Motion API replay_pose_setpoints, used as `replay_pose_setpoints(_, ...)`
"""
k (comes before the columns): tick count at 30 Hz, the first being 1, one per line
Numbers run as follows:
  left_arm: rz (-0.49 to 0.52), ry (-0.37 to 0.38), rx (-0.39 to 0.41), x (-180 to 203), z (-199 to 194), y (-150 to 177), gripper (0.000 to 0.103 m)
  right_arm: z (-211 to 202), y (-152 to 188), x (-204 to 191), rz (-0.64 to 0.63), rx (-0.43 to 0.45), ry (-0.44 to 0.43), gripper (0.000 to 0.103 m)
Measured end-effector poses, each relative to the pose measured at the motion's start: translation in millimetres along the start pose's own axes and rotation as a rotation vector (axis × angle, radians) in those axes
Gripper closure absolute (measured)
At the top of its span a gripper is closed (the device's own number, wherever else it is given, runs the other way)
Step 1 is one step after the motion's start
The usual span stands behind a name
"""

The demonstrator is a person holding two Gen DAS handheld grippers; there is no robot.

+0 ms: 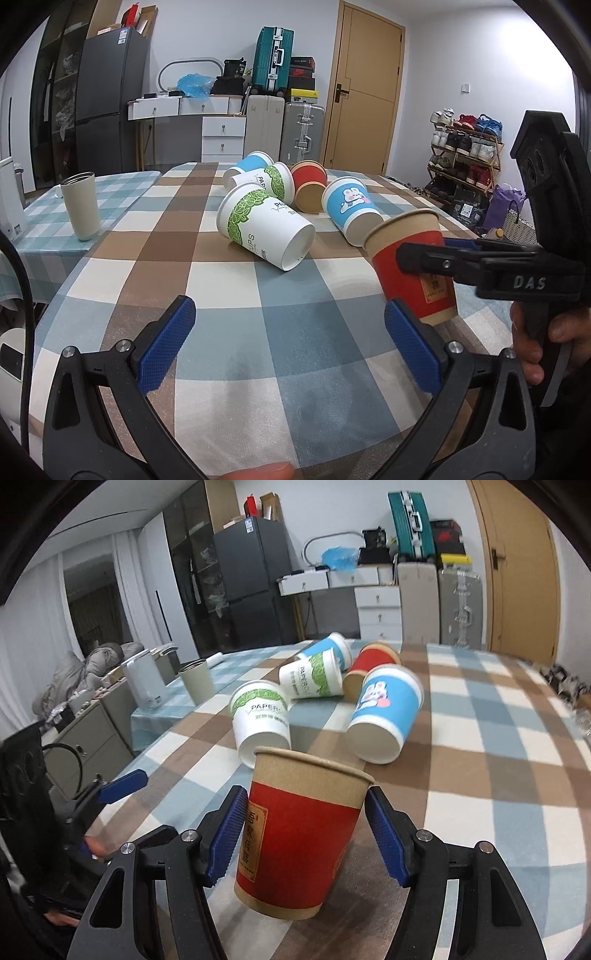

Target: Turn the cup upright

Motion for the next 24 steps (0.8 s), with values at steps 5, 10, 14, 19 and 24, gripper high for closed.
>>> replay_pose_setpoints(5,0.001,0.000,0.000,0,0,0,0.001,1,-1,1,-0.016,0.013,0.018,0.036)
replay_pose_setpoints(10,0.001,0.000,0.000,0,0,0,0.001,0,-3,-1,-0.005,0.024,0.024,0.036)
replay_pose_setpoints(14,0.002,0.000,0.000,0,0,0,0.001,1,-2,-4,-0.022,0.024,0.021,0.036)
replay_pose_setpoints(19,0.002,0.000,-0.001,0,0,0,0.001,-8,2,-10,-0.034,0.013,-0.014,0.038)
replay_pose_setpoints(24,0.001,-0.001,0.003,-1,0,0,0.001,-21,11,-18,-0.093,-0.033,-0.055,0.041)
Point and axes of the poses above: each gripper's, at about its wrist camera, not at the fingertips, and z roughly the way its jaws point, x to its right, y to its underside, the point moved 7 cm from there along z, roughly the way its jaws point, and after that the axes turned 11 degrees about x, right-handed, at the moved point
